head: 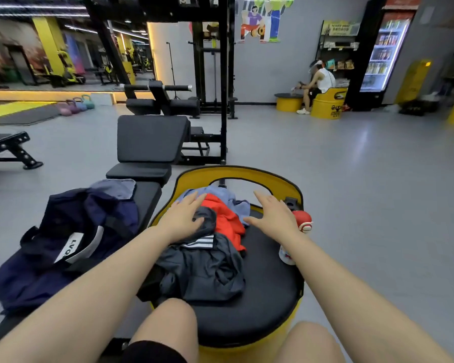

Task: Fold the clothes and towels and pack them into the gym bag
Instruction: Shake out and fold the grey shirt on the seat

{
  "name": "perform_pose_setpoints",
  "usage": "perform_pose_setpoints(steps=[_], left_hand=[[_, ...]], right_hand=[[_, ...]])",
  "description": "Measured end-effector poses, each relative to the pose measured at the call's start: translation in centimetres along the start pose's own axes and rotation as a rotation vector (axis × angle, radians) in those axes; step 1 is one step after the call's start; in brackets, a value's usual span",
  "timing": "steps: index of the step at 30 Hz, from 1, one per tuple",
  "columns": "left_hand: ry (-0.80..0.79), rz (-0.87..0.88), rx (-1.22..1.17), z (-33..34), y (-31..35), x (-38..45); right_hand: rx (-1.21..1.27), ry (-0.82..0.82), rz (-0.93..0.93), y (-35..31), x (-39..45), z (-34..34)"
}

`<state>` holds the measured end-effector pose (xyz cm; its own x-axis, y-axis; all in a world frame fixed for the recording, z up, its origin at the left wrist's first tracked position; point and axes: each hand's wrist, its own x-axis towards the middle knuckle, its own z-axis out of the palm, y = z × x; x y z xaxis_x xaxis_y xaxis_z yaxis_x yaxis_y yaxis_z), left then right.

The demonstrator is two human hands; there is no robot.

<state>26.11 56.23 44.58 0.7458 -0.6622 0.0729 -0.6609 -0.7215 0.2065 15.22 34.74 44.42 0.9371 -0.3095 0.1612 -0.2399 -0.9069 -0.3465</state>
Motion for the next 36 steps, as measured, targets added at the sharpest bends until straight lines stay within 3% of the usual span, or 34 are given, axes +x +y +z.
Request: perform_pose_setpoints(steps=[14,22,26,36], left_hand=[[-0.01,-0.148,-0.141,3.9,-9.9,-4.2],[-0.073,-0.351,-0.339,9.5,-13.1,-2.3],[-0.185,-0.406,-0.321,11.8,-13.2,-0.5],[-0.222,-0.538,-0.225,14.4,-14.3,2.0]], right_hand=[[0.073,-0.107,-0.021,-7.4,1.1,7.9],[0.111,-0.22,-0.1,-8.2,3.0,14.2],[0.111,-0.256,-0.116,-8.2,4.2,16.8],[0.153,-0.364,-0.082,-7.3,5.6,19.8]])
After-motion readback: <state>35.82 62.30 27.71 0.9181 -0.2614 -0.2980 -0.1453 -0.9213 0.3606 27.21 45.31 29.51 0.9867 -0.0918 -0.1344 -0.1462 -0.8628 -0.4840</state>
